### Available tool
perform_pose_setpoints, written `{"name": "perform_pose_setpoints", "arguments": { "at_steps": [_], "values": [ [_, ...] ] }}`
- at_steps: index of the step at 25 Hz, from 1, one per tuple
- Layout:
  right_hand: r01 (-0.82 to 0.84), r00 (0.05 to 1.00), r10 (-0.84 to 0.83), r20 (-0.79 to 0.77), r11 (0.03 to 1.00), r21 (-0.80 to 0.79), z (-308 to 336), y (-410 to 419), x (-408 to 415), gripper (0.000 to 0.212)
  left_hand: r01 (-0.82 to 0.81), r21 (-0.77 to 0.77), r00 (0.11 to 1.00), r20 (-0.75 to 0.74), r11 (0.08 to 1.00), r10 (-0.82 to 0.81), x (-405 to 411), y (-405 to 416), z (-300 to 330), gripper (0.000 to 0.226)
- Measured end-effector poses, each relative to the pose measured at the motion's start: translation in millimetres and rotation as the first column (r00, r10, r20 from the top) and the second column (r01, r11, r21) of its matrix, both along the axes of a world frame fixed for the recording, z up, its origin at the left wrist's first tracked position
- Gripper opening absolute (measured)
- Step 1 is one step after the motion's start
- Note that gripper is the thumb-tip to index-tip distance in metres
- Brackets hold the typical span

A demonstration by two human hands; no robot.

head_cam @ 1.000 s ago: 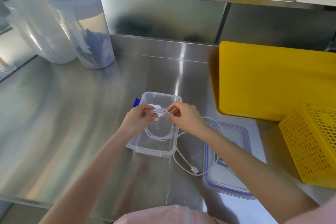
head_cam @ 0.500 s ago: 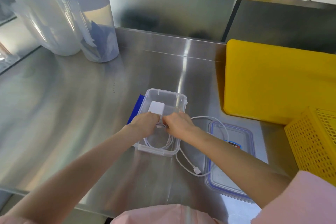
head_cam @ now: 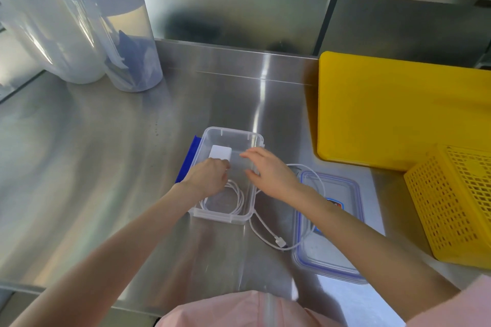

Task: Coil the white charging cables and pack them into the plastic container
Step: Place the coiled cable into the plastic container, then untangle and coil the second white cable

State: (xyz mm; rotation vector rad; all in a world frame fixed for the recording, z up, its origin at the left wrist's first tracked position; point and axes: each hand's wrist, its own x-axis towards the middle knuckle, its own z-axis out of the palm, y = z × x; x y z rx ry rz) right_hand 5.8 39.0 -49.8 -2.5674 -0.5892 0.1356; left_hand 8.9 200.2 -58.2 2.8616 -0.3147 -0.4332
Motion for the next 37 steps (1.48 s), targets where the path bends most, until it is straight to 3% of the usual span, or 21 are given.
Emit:
{"name": "perform_pose_setpoints", "arguments": {
  "at_steps": [3, 5, 8, 11, 14, 17, 22, 25, 27, 30, 34, 37],
  "values": [
    [0.171, 0.984, -0.163, -0.069, 0.976, 0.136, 2.9, -22.4, -16.2, 0.037, -0.010, -0.224, 0.993, 0.116, 0.975, 0.037, -5.6, -15.1, 13.5, 0.030],
    [0.264, 0.958, -0.231, -0.173, 0.944, 0.200, 0.8, -33.9, -29.9, 0.035, 0.044, -0.295, 0.989, 0.148, 0.954, 0.000, -10.1, -26.1, 21.2, 0.028],
    [0.315, 0.896, -0.226, -0.383, 0.930, 0.187, -6.0, -46.2, -53.2, 0.035, 0.183, -0.299, 0.975, 0.179, 0.937, -0.133, -23.6, -41.6, 24.9, 0.027],
    [0.218, 0.843, -0.150, -0.517, 0.973, 0.074, -14.1, -45.4, -72.5, 0.040, 0.376, -0.159, 0.919, 0.189, 0.913, -0.346, -36.2, -51.5, 17.3, 0.032],
    [0.168, 0.846, -0.140, -0.515, 0.986, 0.008, -22.4, -39.7, -82.7, 0.034, 0.545, 0.067, 0.823, 0.148, 0.836, -0.548, -45.3, -56.2, 7.8, 0.033],
    [0.222, 0.868, -0.187, -0.459, 0.975, 0.022, -24.4, -39.2, -85.4, 0.018, 0.595, 0.211, 0.773, 0.112, 0.775, -0.624, -50.0, -56.5, 3.6, 0.029],
    [0.311, 0.868, -0.211, -0.449, 0.936, 0.162, -12.7, -53.5, -82.9, 0.011, 0.551, 0.152, 0.810, 0.141, 0.821, -0.569, -43.9, -59.2, 3.6, 0.027],
    [0.313, 0.885, -0.169, -0.434, 0.906, 0.286, 5.3, -66.1, -78.0, 0.013, 0.481, -0.053, 0.870, 0.149, 0.875, -0.469, -39.0, -62.2, 11.2, 0.028],
    [0.366, 0.891, -0.177, -0.419, 0.825, 0.430, 21.3, -76.4, -72.2, 0.019, 0.381, -0.261, 0.924, 0.134, 0.887, -0.358, -35.1, -62.2, 18.5, 0.027],
    [0.466, 0.875, -0.213, -0.435, 0.612, 0.639, 46.1, -95.9, -60.5, 0.027, 0.215, -0.526, 0.977, 0.117, 0.823, -0.180, -27.6, -65.4, 33.5, 0.024],
    [0.491, 0.871, -0.165, -0.463, 0.345, 0.800, 66.7, -110.0, -45.9, 0.028, 0.067, -0.806, 0.997, 0.030, 0.589, -0.073, -21.3, -76.5, 54.5, 0.018],
    [0.503, 0.864, -0.008, -0.504, 0.061, 0.862, 81.5, -113.2, -38.8, 0.026, 0.003, -0.881, 0.999, -0.024, 0.472, -0.049, -16.4, -86.3, 67.1, 0.015]
  ]
}}
